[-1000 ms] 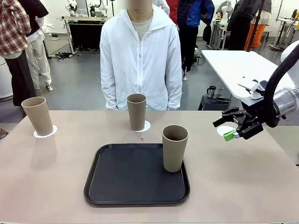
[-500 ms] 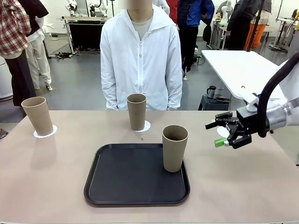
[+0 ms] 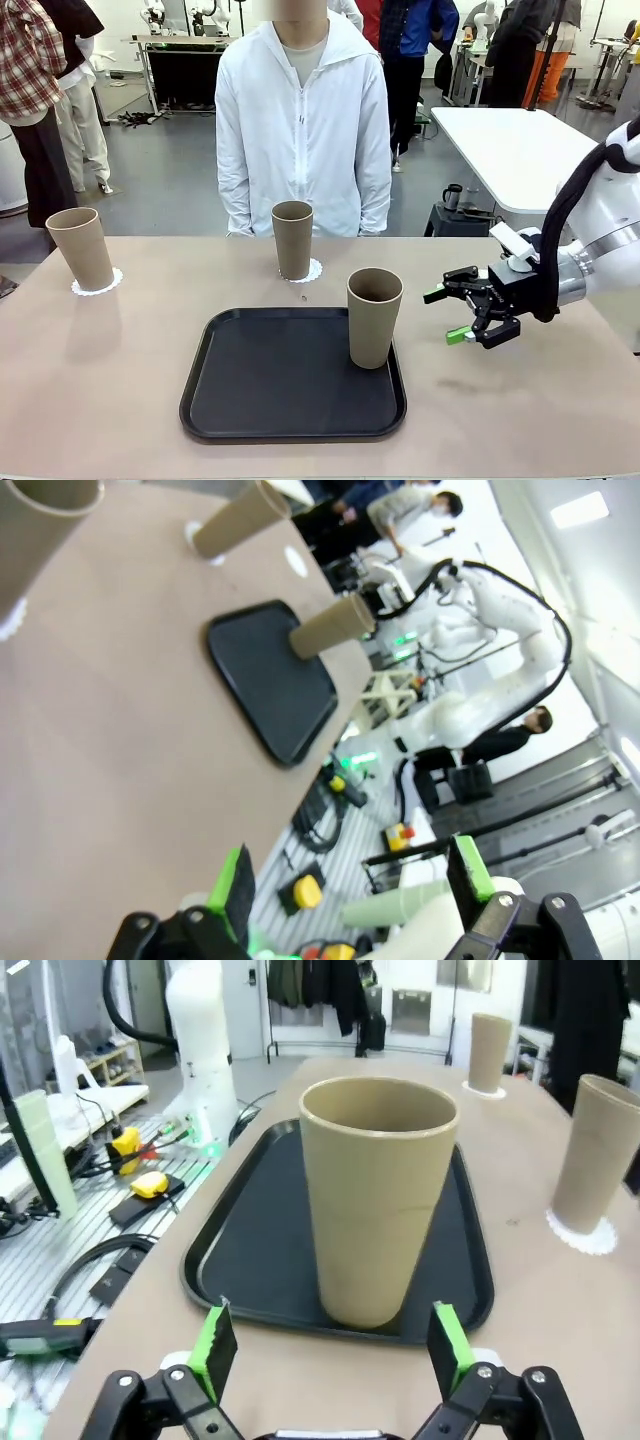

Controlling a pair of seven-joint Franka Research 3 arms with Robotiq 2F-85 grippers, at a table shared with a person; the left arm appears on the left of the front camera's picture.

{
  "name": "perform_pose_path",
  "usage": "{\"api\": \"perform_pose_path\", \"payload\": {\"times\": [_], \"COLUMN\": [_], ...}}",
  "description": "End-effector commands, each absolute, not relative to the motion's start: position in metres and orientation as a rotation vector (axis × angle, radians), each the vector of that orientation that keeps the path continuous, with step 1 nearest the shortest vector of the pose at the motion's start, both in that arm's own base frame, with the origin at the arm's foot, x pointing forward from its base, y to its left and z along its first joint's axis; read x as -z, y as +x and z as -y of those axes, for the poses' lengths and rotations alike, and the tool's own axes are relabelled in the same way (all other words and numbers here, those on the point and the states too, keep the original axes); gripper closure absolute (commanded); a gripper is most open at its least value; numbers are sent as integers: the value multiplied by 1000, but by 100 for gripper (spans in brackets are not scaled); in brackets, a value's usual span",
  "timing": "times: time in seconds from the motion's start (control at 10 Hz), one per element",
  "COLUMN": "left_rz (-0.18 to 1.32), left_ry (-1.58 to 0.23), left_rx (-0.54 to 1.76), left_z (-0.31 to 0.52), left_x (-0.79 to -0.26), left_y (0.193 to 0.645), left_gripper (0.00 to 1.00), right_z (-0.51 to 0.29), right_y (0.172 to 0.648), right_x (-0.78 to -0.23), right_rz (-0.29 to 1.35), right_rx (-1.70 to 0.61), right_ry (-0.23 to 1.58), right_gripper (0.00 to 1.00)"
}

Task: Place coasters on the table and set cups on them.
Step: Take one Reusable plastic cup from the Flat Tray and place it on a coaster set by the human.

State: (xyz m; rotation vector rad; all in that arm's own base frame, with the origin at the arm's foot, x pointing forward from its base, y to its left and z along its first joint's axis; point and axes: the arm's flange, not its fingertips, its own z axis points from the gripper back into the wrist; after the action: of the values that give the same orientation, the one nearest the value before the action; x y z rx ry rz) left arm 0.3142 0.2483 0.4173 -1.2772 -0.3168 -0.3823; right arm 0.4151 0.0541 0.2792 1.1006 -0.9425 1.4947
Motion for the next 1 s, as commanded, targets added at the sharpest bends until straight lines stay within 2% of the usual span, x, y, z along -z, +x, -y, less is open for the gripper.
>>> {"api": "perform_pose_path", "payload": {"times": [0.0,0.7,0.9], "left_rz": [322,322,322], "left_ry": [-1273,-1273,-1273], "left_rx": [367,367,367], "left_z": [-248,-248,-248], "left_x": [-418,-418,-418], "left_y": [314,314,314], "left_gripper": [0,0,0], "right_z": [-63,-97,-105], "right_y": [428,436,436], "right_x": [-268,-251,-250], "right_rz": [1050,1012,945], "right_rx": [-1492,-1451,-1386], "right_ry": [1164,1245,1241], "right_gripper": [0,0,0]}}
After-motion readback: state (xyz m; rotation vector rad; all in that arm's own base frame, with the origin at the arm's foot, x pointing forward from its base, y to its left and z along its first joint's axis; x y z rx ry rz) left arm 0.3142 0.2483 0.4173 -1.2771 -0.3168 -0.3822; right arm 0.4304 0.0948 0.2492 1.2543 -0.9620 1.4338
